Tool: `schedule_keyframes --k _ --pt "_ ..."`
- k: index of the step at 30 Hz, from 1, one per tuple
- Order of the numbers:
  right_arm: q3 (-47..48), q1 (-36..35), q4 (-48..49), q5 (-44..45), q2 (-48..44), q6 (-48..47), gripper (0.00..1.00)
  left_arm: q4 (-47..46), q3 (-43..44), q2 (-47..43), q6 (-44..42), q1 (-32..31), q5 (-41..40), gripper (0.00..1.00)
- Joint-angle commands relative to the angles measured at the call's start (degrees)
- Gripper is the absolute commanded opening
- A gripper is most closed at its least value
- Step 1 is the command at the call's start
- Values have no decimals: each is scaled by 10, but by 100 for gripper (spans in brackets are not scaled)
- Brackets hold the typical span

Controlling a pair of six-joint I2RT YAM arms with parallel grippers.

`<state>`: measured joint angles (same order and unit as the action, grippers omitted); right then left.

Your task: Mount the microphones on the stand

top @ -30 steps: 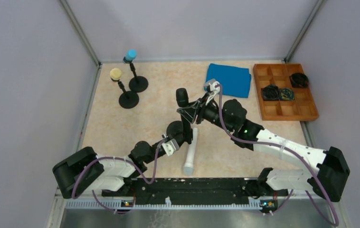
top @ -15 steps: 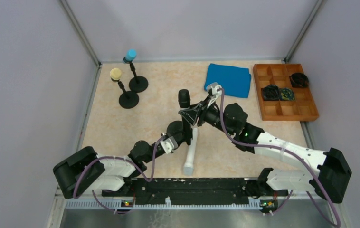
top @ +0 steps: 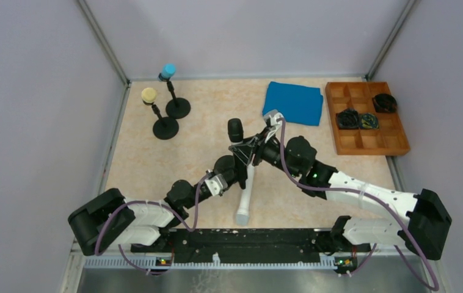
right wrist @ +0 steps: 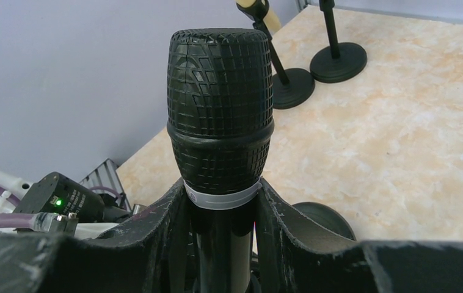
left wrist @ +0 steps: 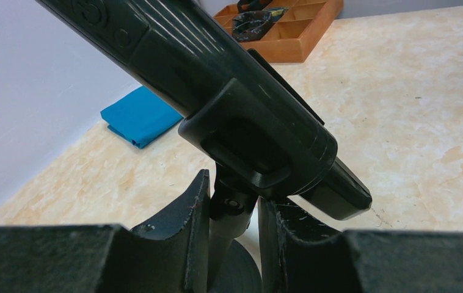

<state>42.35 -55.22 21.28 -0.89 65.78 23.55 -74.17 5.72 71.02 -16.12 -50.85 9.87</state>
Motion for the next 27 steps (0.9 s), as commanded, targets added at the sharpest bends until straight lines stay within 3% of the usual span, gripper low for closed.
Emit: schedule_keyframes --k 1,4,10,15,27 --pt "-97 -68 -348 -165 53 3 0 60 -1 12 95 48 -161 0" --pt "-77 -69 -353 -144 51 -5 0 71 3 11 88 48 -143 0" --pt "38 -68 -357 -123 68 -57 0 95 14 11 69 48 -28 3" --pt "57 -68 -373 -160 88 -82 0 103 10 -7 85 48 -78 0" --pt "-46 -68 -336 -151 73 -37 0 100 16 -3 136 60 -129 0"
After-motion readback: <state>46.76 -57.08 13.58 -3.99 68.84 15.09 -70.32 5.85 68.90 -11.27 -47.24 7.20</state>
